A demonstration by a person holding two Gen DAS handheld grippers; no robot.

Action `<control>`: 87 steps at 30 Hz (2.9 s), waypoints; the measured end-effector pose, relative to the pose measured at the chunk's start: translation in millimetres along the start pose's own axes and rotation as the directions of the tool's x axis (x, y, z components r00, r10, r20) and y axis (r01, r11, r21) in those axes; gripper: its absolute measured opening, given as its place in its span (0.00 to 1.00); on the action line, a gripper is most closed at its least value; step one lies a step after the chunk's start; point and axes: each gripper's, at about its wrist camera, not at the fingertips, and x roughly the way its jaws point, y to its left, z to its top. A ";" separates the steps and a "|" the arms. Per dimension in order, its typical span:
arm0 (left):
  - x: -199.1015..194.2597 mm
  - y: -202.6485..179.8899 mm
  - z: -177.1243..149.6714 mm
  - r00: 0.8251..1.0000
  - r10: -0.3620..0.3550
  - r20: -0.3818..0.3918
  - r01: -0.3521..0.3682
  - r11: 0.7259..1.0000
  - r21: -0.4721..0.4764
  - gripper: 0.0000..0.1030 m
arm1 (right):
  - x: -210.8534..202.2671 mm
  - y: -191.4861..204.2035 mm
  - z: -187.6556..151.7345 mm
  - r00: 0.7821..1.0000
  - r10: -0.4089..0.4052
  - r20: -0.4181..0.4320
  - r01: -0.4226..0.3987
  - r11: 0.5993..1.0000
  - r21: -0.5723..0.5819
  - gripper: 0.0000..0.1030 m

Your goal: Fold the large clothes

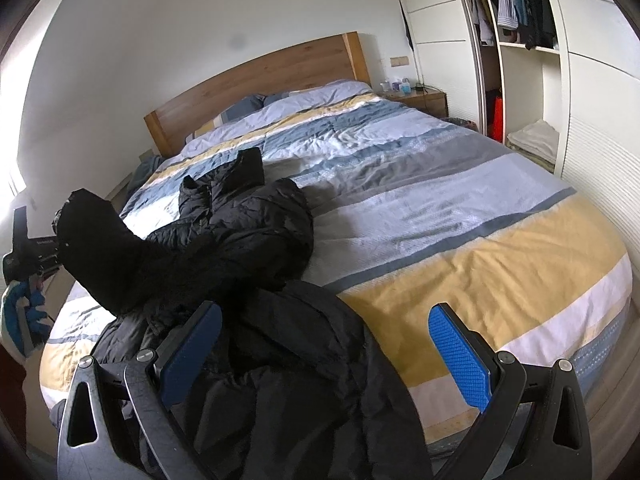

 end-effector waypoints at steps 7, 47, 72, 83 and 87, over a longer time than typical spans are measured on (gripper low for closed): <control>38.8 -21.9 -40.7 0.995 0.036 -0.098 -0.030 0.997 0.067 0.05 | 12.6 -13.4 -8.3 1.000 0.005 -0.020 -0.005 0.999 0.032 0.99; 57.8 -71.5 -103.5 0.975 0.009 -0.221 0.065 0.943 0.325 0.33 | 46.7 34.7 -3.6 0.994 -0.040 -0.099 0.033 0.996 -0.077 0.99; 16.1 101.2 -38.8 0.947 0.308 -0.093 -0.281 0.933 0.225 0.34 | 130.3 277.8 21.7 0.947 0.247 -0.208 -0.315 0.845 -0.432 0.98; 81.7 73.8 -34.3 0.948 0.303 -0.094 -0.267 0.923 0.279 0.43 | 216.1 288.3 -1.8 0.949 0.140 -0.282 -0.269 0.828 -0.492 0.95; 101.7 63.8 -41.0 0.945 0.313 -0.094 -0.272 0.913 0.305 0.43 | 233.9 259.0 -7.7 0.952 0.090 -0.294 -0.231 0.840 -0.491 0.93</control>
